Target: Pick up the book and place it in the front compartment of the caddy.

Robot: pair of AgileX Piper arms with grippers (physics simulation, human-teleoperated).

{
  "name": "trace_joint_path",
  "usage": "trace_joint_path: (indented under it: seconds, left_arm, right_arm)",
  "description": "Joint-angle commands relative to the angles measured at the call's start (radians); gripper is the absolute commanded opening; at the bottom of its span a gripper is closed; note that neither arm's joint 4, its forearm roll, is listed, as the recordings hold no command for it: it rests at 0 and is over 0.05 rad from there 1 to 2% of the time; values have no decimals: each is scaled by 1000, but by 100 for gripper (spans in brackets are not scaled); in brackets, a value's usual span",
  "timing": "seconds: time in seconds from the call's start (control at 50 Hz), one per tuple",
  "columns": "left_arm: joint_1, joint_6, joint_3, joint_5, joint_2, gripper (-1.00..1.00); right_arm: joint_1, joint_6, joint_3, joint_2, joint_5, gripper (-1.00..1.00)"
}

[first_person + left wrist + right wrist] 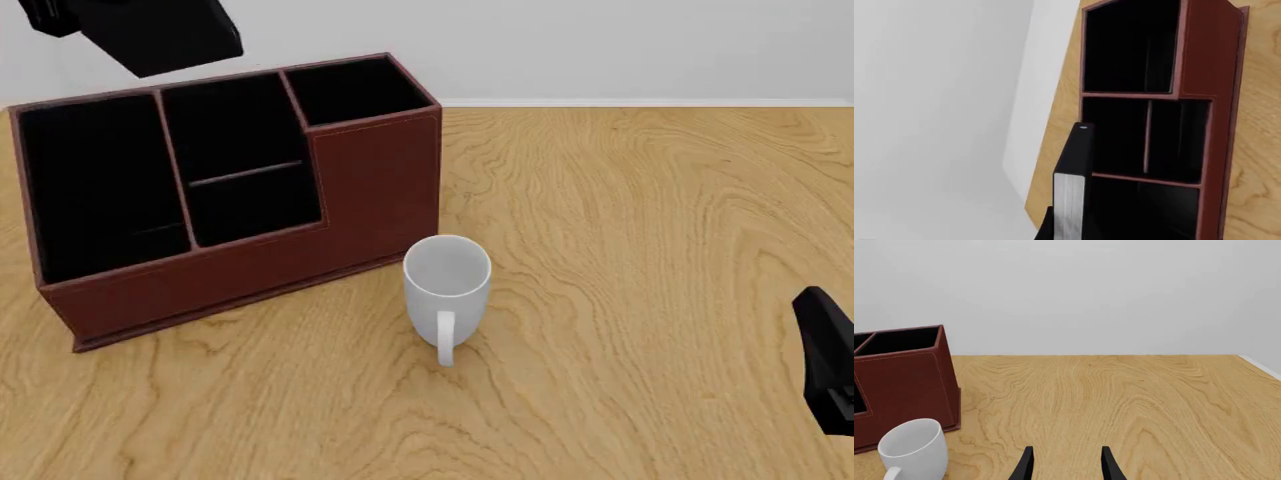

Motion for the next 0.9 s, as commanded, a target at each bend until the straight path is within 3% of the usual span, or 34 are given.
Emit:
trace_joint_path:
  seconds: [0.02, 0.62, 0.9]
  left_arm:
    - [13, -8, -88, 58, 40, -100]
    - [-41, -47, -183, 119, 77, -100]
    - [-41, -39, -122, 91, 57, -100]
  right_arm:
    - [0, 0, 0, 0, 0, 100]
    - [0, 0, 0, 0, 0, 100]
    - [0, 0, 0, 0, 0, 100]
